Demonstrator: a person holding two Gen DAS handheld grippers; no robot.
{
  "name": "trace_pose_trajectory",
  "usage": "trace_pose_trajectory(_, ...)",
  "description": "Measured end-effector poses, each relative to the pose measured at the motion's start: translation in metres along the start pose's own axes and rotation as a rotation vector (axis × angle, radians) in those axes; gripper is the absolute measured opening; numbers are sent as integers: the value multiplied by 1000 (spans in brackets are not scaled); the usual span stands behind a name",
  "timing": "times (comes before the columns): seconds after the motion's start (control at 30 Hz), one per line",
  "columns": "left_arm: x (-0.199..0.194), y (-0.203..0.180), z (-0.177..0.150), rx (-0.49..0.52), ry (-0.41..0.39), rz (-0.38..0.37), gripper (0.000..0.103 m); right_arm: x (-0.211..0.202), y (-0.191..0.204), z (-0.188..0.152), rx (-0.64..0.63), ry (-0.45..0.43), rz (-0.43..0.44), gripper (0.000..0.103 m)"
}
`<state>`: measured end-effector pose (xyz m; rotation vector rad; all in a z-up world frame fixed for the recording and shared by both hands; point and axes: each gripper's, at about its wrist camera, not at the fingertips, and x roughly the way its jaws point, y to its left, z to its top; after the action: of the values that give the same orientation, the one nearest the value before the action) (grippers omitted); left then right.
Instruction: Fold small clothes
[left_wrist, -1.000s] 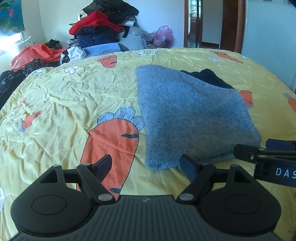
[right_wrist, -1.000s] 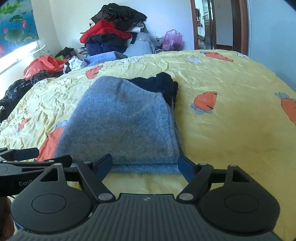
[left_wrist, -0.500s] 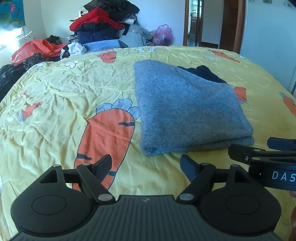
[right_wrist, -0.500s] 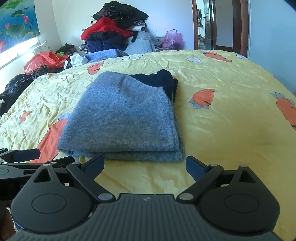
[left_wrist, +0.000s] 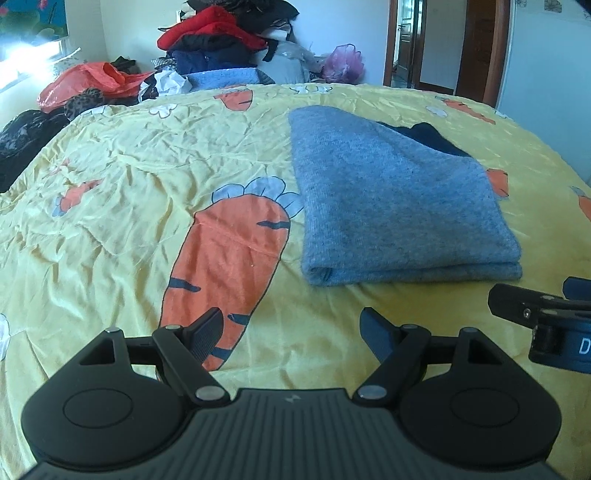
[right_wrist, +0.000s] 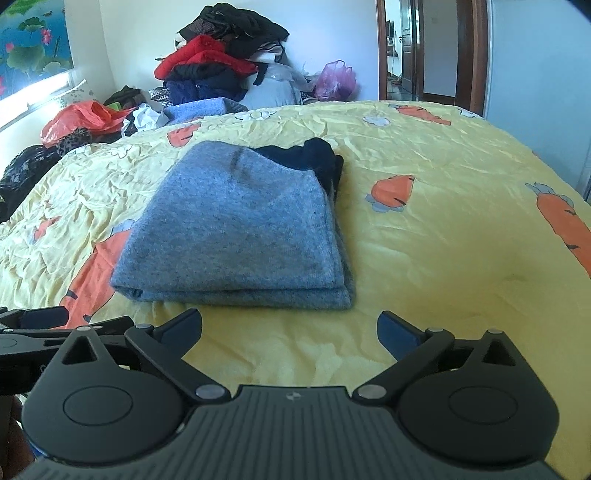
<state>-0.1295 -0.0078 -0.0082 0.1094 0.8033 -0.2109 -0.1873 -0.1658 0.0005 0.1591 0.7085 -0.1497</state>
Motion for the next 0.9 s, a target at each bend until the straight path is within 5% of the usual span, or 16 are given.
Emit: trace_pose_trajectory(0.9,6,13,-3,-53,22,-14,81,5,6,-4,-21,13,2,102)
